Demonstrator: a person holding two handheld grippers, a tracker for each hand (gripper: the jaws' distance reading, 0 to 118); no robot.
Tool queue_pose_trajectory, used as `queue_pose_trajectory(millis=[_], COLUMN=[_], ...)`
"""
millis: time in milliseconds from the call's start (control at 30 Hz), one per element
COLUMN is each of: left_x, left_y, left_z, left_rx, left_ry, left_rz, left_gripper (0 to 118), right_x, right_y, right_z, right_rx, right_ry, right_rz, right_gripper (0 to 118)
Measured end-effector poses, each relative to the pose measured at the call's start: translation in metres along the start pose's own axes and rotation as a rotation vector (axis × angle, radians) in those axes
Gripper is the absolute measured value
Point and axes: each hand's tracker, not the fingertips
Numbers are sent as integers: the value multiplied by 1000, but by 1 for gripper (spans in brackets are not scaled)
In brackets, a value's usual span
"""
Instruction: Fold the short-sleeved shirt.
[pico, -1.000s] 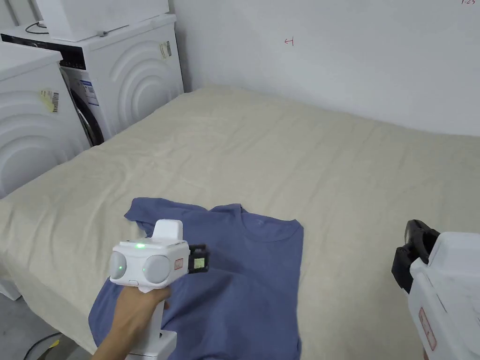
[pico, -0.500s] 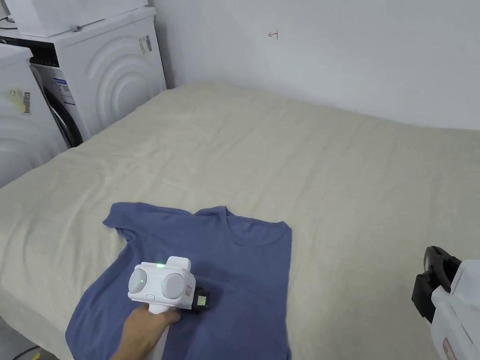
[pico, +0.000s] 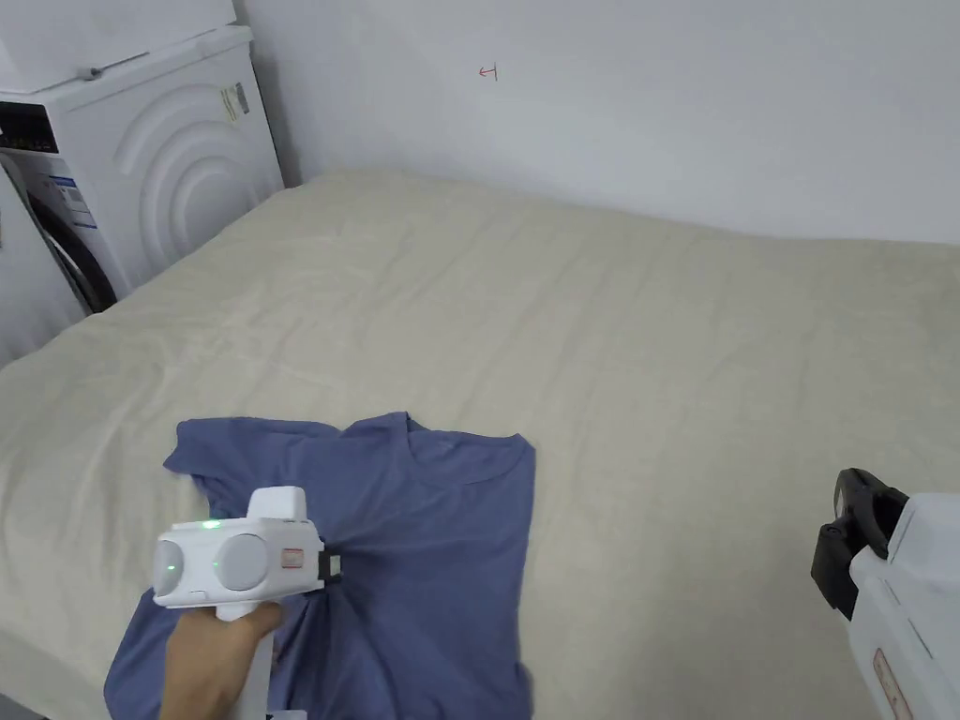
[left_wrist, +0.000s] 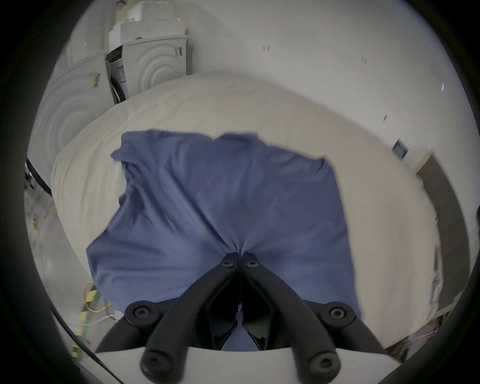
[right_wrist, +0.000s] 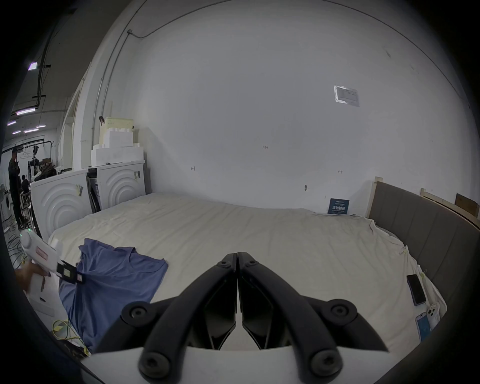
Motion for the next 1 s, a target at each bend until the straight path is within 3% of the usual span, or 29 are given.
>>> queue_pose_trajectory(millis=[100,533,1000], left_x=[10,171,369], left_y=[12,62,1], left_z=[30,106,135], left_rx=[70,271,245], left_ry=[-70,-293,-670], left_rz=[14,-336,-607], left_gripper=[0,0,0], right_x=[11,71,155], right_y=[2,10,5], right_z=[11,75,142], right_rx=[15,94,129], right_ry=[-13,-135,-370], right_rz=[-7,-50,-74], right_gripper=[0,0,0])
